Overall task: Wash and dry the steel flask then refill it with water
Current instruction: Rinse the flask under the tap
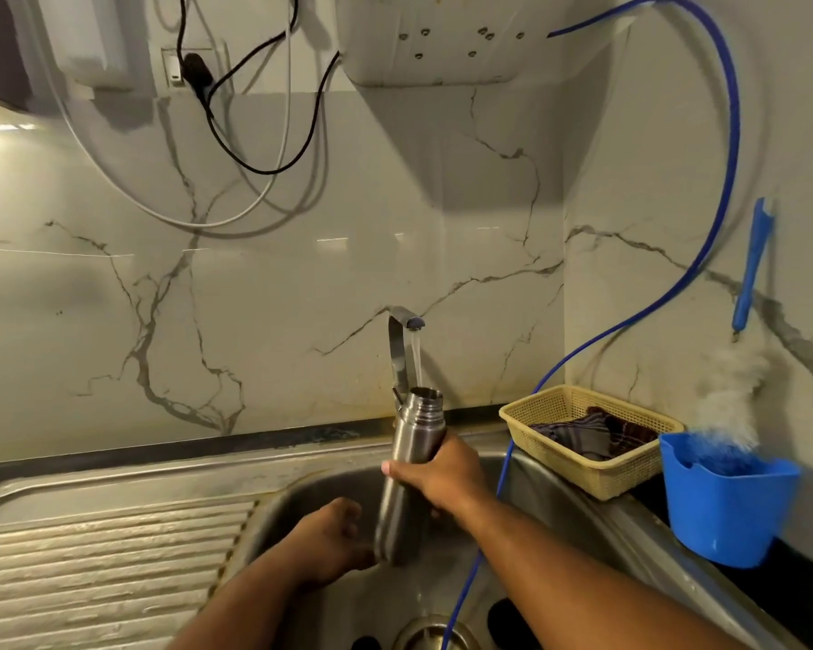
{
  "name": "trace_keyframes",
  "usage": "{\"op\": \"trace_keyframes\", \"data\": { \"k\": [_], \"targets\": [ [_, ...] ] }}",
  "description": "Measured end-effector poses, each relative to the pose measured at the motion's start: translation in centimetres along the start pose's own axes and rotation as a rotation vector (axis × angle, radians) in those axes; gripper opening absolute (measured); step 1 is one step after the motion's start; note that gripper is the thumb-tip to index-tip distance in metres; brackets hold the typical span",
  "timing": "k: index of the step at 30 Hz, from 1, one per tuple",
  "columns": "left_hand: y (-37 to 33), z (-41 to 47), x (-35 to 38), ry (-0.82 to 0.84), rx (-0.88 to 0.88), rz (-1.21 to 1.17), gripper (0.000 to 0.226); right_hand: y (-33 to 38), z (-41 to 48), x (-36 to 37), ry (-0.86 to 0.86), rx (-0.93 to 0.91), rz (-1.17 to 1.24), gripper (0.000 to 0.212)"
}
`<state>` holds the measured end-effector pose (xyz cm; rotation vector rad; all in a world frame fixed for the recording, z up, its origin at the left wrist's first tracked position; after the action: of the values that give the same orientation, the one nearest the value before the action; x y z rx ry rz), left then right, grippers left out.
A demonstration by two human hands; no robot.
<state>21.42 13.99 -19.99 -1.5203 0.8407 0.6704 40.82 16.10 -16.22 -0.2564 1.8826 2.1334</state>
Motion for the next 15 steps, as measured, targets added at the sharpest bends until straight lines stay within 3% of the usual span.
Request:
{"op": "trace_keyframes", "data": {
  "k": [3, 5, 7, 9, 12, 13, 15],
  "targets": [
    [-0.8, -1.1, -1.1, -0.065, 0.026, -0.107, 0.096, 1.4, 0.0, 0.0, 0.078, -0.028, 0.365, 0.078],
    [-1.5, -2.3, -2.3, -0.126, 0.08, -0.265, 0.083, 1.5, -0.1, 0.1, 0.112, 0.008, 0.579, 0.088],
    [-1.7, -2.9, -3.1, -0.141, 0.155, -0.454, 0.089, 1.4, 0.2, -0.1, 0.097, 0.065, 0.679, 0.087],
    [-1.4, -2.8, -3.7, -0.154, 0.169, -0.664, 0.097, 1.1, 0.8, -0.8, 0.001, 0.125, 0.713, 0.075],
    [-1.8, -3.4, -4.9, -0.261, 0.174, -0.889, 0.088, -0.6, 1.6, -2.4, -0.206, 0.212, 0.723, 0.044],
    [-1.9, -3.5, -5.4, -0.328, 0.18, -0.875, 0.09, -1.4, 1.8, -2.7, -0.189, 0.261, 0.652, 0.039],
    [-2.8, -4.1, -6.2, -0.431, 0.247, -0.816, 0.086, -3.0, 1.2, -2.0, 0.062, 0.411, 0.484, 0.038]
  ]
}}
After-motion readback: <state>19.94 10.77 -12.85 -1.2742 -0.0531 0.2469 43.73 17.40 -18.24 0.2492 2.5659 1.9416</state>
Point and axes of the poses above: each hand's wrist, its own z-axis towards the middle knuckle, its own x-axis out of the palm, y = z × x, the point moved 4 cm from there along z, towards the middle knuckle, and after that the axes turned 1 degree about -x, right-handed, at the moved point
